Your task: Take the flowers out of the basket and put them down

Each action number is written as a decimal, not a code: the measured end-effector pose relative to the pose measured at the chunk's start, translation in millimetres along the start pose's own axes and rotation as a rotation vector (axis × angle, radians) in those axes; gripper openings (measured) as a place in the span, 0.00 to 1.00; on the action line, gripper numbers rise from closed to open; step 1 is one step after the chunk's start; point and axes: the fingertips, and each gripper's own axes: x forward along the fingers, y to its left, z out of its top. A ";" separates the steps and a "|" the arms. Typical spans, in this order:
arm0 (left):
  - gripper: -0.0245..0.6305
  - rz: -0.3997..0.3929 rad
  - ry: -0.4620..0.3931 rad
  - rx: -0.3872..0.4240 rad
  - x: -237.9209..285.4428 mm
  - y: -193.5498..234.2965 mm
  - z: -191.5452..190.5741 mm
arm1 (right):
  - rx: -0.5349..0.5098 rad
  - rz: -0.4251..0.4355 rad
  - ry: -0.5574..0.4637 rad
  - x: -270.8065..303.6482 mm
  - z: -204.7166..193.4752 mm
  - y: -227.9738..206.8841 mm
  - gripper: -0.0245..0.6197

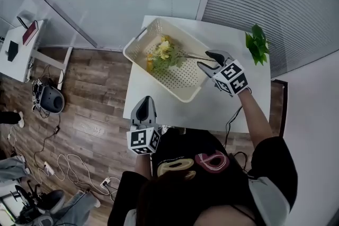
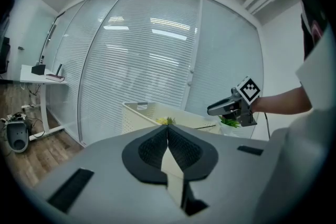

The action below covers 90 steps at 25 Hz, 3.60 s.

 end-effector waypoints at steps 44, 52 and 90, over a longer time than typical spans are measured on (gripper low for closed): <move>0.06 0.116 0.021 -0.022 7.9 43.4 -12.8 | -0.268 0.184 0.651 153.3 -63.5 19.1 0.36; 0.06 0.124 0.026 -0.008 8.5 49.3 -14.0 | -0.334 0.172 0.666 156.0 -66.3 15.6 0.19; 0.06 0.095 -0.007 -0.029 -4.5 33.5 -7.8 | -0.300 0.087 0.380 96.4 14.4 22.7 0.08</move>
